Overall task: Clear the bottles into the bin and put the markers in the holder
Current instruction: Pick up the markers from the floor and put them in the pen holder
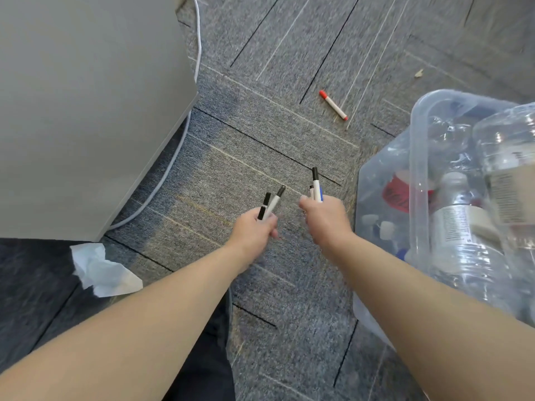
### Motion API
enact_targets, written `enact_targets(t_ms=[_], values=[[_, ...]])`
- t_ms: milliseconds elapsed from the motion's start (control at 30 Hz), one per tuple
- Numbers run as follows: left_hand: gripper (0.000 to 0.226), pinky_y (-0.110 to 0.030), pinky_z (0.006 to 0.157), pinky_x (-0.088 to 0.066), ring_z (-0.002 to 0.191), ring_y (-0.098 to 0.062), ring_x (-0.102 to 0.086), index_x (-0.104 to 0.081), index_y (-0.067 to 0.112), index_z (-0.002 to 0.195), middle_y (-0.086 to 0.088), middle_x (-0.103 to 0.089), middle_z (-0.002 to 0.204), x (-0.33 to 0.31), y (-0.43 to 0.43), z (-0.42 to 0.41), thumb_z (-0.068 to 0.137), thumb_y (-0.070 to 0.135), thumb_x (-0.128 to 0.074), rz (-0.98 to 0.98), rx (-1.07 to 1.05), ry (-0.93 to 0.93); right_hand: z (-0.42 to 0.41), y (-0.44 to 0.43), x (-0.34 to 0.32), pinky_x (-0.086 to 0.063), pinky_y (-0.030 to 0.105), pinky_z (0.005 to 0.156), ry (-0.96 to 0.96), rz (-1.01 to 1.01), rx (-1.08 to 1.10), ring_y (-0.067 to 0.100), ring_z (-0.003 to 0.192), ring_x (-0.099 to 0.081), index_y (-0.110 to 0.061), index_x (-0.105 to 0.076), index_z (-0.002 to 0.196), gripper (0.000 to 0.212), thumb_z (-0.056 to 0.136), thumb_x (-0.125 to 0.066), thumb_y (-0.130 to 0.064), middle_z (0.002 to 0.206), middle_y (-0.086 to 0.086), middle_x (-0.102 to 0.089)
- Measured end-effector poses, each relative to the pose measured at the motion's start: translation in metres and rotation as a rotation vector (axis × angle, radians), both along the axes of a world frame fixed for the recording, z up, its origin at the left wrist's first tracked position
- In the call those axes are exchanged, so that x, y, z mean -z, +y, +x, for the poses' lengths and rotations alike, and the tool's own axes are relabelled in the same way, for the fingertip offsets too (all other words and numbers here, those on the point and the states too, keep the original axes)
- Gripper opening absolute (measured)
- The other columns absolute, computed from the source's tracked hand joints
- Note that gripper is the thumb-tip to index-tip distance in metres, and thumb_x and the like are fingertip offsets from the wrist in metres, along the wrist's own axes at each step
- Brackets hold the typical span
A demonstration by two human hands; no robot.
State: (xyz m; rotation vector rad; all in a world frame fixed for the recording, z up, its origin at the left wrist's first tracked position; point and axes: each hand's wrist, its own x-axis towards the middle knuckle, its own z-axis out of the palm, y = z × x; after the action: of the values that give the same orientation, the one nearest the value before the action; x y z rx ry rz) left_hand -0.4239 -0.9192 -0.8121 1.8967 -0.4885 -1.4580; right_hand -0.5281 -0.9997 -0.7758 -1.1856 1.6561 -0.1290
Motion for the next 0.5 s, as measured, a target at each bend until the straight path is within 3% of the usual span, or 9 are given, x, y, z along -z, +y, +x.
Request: enact_targets(t_ms=[100,167,267,333,433,500], values=[[0.027,-0.027,0.052,-0.034,0.055,-0.016,-0.041,-0.054,0.017,0.083,0.001,-0.051,0.067,0.011,-0.012,0.005,0.102,0.03,-0.039,0.033,-0.132,-0.136,0.001,-0.032,-0.01,-0.034,0.028,0.051,0.1,-0.117,-0.104,0.019,0.051,-0.044,-0.013,-0.057,0.074,0.028,0.094,-0.05,-0.031,0.06,0.002,-0.05],[0.035,-0.028,0.051,-0.031,0.055,-0.017,-0.04,-0.048,0.018,0.075,0.001,-0.047,0.064,0.016,-0.019,0.008,0.102,0.037,-0.036,0.073,-0.178,-0.214,0.007,-0.058,-0.011,-0.035,0.028,0.049,0.158,-0.156,-0.177,0.021,0.056,-0.048,-0.012,-0.058,0.078,0.029,0.096,-0.046,-0.032,0.07,0.005,-0.055],[0.043,-0.028,0.047,-0.025,0.051,-0.015,-0.036,-0.042,0.017,0.067,0.002,-0.043,0.059,0.014,-0.03,0.017,0.103,0.039,-0.034,0.101,-0.014,-0.375,0.024,-0.096,-0.005,-0.032,0.028,0.049,0.304,-0.152,-0.271,0.022,0.062,-0.05,-0.008,-0.058,0.094,0.025,0.098,-0.044,-0.028,0.085,0.009,-0.056],[0.044,-0.029,0.048,-0.027,0.052,-0.016,-0.04,-0.043,0.016,0.065,0.001,-0.045,0.058,0.022,-0.047,0.033,0.102,0.038,-0.035,0.088,0.1,-0.441,0.036,-0.123,0.002,-0.036,0.029,0.056,0.349,-0.134,-0.24,0.028,0.075,-0.052,-0.004,-0.059,0.108,0.025,0.096,-0.044,-0.019,0.092,0.012,-0.055],[0.044,-0.03,0.053,-0.035,0.05,-0.019,-0.047,-0.052,0.014,0.065,0.001,-0.052,0.052,0.04,-0.076,0.06,0.1,0.038,-0.042,0.126,0.076,-0.296,0.054,-0.163,0.015,-0.045,0.035,0.075,0.371,-0.16,-0.205,0.034,0.099,-0.058,-0.002,-0.058,0.117,0.028,0.094,-0.045,-0.013,0.106,0.015,-0.057],[0.041,-0.024,0.044,-0.035,0.038,-0.016,-0.042,-0.052,0.012,0.066,0.0,-0.048,0.045,0.045,-0.087,0.074,0.099,0.035,-0.047,0.151,0.121,-0.148,0.063,-0.19,0.023,-0.043,0.035,0.078,0.416,-0.217,-0.198,0.033,0.107,-0.057,-0.003,-0.056,0.121,0.032,0.093,-0.047,-0.014,0.122,0.015,-0.055]])
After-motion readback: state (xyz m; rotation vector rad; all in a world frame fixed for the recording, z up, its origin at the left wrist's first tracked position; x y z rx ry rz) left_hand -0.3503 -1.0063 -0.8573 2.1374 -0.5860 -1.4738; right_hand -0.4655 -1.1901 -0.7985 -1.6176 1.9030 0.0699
